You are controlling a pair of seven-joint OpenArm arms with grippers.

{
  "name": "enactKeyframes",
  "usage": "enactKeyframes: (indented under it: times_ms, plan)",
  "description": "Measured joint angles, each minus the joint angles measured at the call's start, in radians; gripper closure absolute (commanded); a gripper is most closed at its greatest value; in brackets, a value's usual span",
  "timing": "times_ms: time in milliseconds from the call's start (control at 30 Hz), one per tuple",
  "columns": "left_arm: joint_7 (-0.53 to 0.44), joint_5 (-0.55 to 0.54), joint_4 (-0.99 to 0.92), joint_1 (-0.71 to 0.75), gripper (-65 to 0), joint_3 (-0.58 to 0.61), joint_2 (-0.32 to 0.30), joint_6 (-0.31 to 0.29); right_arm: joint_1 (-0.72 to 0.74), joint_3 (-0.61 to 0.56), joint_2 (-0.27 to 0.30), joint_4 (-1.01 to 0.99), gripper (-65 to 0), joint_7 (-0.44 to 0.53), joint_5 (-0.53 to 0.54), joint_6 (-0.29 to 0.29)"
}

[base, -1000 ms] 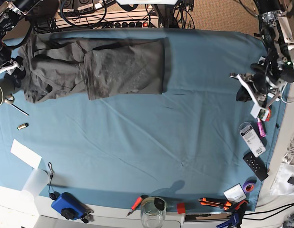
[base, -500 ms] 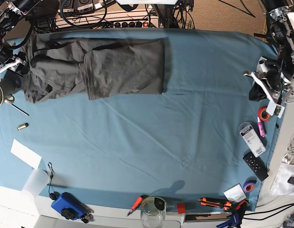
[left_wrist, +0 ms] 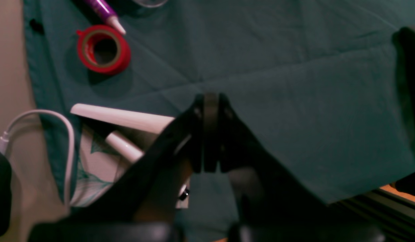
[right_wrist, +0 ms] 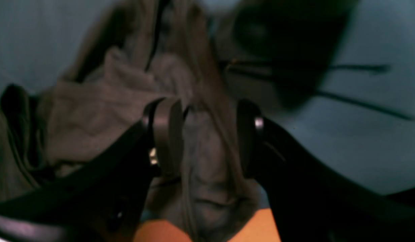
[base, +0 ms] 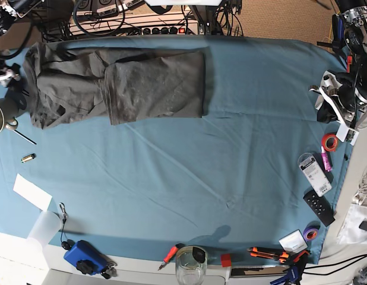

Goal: Fold the T-shirt properly
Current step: 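Release the folded end and move the left gripper back to its side, then grasp the end of the folded grey shirt with the right gripper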

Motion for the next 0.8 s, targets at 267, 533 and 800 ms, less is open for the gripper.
enactKeyframes:
  times_ms: [267, 533, 800]
  plan:
    - [0.004, 0.0, 0.0, 0.0, 0.0, 0.0, 0.0, 0.0, 0.006, -0.027, 0.0, -0.02, -26.6, 0.095, -0.003, 0.001]
    - [0.004, 0.0, 0.0, 0.0, 0.0, 0.0, 0.0, 0.0, 0.004, -0.027, 0.012, -0.021, -29.6, -0.004, 0.006, 0.037]
    - [0.005, 0.0, 0.0, 0.0, 0.0, 0.0, 0.0, 0.0, 0.003, -0.027, 0.098, -0.02, -32.5, 0.0, 0.037, -0.041]
